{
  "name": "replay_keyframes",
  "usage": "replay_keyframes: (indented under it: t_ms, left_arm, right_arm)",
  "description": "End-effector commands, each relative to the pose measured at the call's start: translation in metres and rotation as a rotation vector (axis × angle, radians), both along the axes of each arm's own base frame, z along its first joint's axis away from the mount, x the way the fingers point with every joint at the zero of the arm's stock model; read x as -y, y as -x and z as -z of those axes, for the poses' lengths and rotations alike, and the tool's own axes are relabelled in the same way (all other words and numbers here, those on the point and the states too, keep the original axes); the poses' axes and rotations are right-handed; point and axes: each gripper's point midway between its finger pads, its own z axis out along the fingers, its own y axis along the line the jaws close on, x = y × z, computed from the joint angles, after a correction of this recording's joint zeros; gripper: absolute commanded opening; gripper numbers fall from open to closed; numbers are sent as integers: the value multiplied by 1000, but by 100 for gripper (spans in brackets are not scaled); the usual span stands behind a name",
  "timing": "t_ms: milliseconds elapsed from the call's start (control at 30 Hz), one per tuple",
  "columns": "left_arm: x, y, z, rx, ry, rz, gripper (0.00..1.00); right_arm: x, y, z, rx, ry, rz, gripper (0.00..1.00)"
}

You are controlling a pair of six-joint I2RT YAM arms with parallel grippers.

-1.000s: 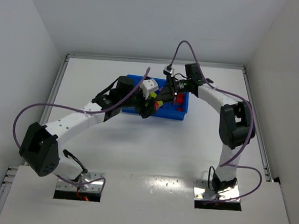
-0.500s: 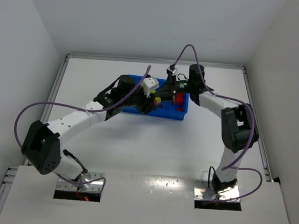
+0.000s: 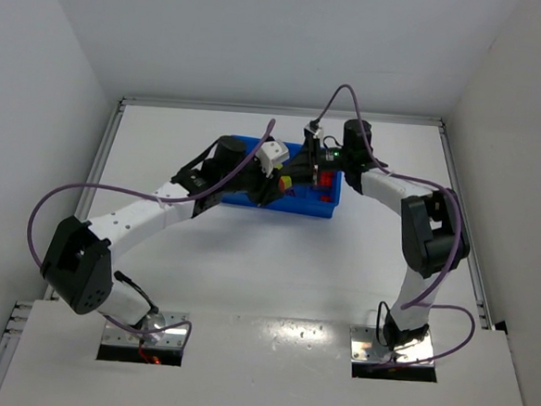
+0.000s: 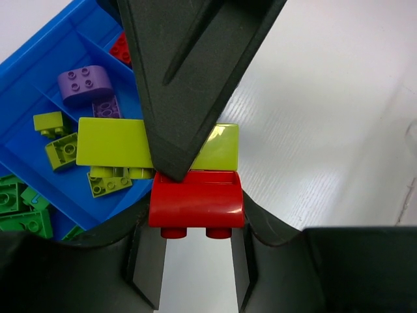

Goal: Sort the legos into containers by color

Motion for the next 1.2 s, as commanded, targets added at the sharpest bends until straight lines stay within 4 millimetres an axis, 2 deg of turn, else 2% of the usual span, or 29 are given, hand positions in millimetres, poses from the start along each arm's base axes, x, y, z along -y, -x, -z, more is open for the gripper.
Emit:
replay_keyframes:
  t_ms: [0,33,67,200,233,300,367,500,567,600,633,667,700,733,767,800,833,900,933,967,1000,1033,1067,1100,1167]
  left_arm:
    - [9,10,-19,18,78,40,11]
    - [7,13,-19,20,79,40,10]
    - [4,17,-9,3,68,39,10]
    - [-7,29,4,4,32,43,7]
    - [-8,30,-2,17,41,44,7]
    - [-13,35,8,-2,19,47,4]
    - [-14,34,4,19,17,43,3]
    - [-21,42,4,20,-2,52,0]
    - [-28,38,2,21,-1,30,0]
    - [-34,37,-2,26,2,15,0]
    - [-45,28,-16,49,26,-28,0]
    - [-54,23,-19,48,25,-72,0]
    - [-67,13,-27,57,41,-130,0]
    - [-76,11,-38,83,55,-151,0]
    - [-84,8,-40,77,59,-187,0]
    - [-96,1,-49,93,72,-235,0]
    - [-106,0,-56,113,73,-270,0]
    - [-123,-3,-60,115,75,-331,0]
    - [-128,-4,-64,119,85,-355,0]
    - [-134,-4,-71,139,91,-375,0]
    - [-140,-5,-69,131,84,-394,0]
    - [-142,-3,-70,126,87,-406,0]
    - [-147,-6,-75,136,92,-421,0]
    - [-151,-4,-76,137,91,-430,0]
    - [-153,-4,-74,126,89,-432,0]
  right_arm:
    - [8,-6,-30,178,-41,25,0]
    - [8,-6,-30,188,-41,24,0]
    - [17,-14,-30,188,-38,50,0]
    - [35,-26,-34,198,-36,102,0]
    - [40,-28,-38,209,-37,113,0]
    - [51,-34,-34,199,-31,143,0]
    - [62,-37,-35,198,-31,163,0]
    - [72,-43,-34,218,-27,186,0]
    - [72,-42,-31,229,-19,183,0]
    - [68,-44,-26,228,-8,178,0]
    - [68,-48,-17,223,10,181,0]
    - [62,-52,-16,326,33,163,0]
    - [55,-52,0,265,93,168,0]
    - [52,-54,6,287,123,163,0]
    - [48,-71,14,380,181,181,0]
    - [40,-65,26,345,235,159,0]
    - [37,-80,27,394,292,195,0]
    - [26,-85,45,434,381,184,0]
    - [24,-100,46,478,450,226,0]
    - [15,-98,62,497,513,197,0]
    - [11,-109,57,548,563,217,0]
    - [15,-122,67,580,665,265,0]
    - [5,-124,67,623,699,260,0]
    - [5,-130,78,632,752,276,0]
    - [-1,-133,86,640,796,285,0]
